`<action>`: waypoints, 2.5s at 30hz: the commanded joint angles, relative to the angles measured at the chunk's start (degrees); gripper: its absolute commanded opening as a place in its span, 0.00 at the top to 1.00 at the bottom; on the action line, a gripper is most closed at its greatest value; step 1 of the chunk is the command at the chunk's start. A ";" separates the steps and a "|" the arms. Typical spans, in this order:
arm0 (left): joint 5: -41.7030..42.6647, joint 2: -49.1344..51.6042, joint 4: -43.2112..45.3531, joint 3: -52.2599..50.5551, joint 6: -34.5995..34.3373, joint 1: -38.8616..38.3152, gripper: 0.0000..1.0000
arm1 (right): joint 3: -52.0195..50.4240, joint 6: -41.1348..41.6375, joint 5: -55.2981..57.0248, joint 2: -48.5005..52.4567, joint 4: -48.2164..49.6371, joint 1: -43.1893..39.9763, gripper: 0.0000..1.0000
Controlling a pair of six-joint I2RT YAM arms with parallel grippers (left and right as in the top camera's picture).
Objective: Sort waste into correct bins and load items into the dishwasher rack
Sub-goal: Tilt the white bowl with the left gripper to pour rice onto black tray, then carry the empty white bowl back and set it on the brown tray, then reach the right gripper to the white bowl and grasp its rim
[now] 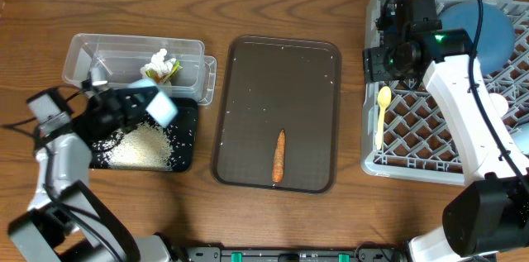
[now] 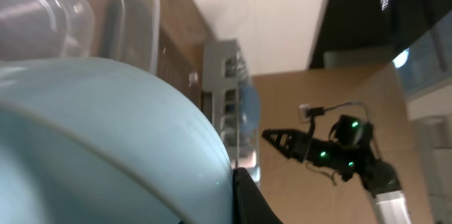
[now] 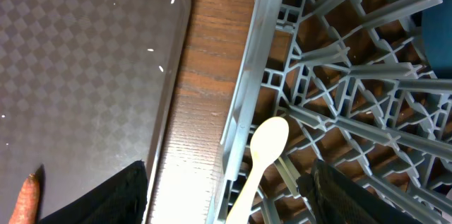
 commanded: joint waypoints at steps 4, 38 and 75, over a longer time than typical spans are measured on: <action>-16.83 -10.34 0.09 1.92 -3.96 -11.56 0.94 | 0.68 0.63 0.55 -0.59 0.07 -0.37 0.28; -65.81 22.67 1.62 25.64 0.48 -61.26 0.92 | 0.68 1.46 0.50 -0.59 0.02 -0.35 0.28; -65.79 0.11 -33.44 25.22 0.61 -33.22 0.45 | 0.68 6.97 -11.89 14.53 19.32 13.97 0.37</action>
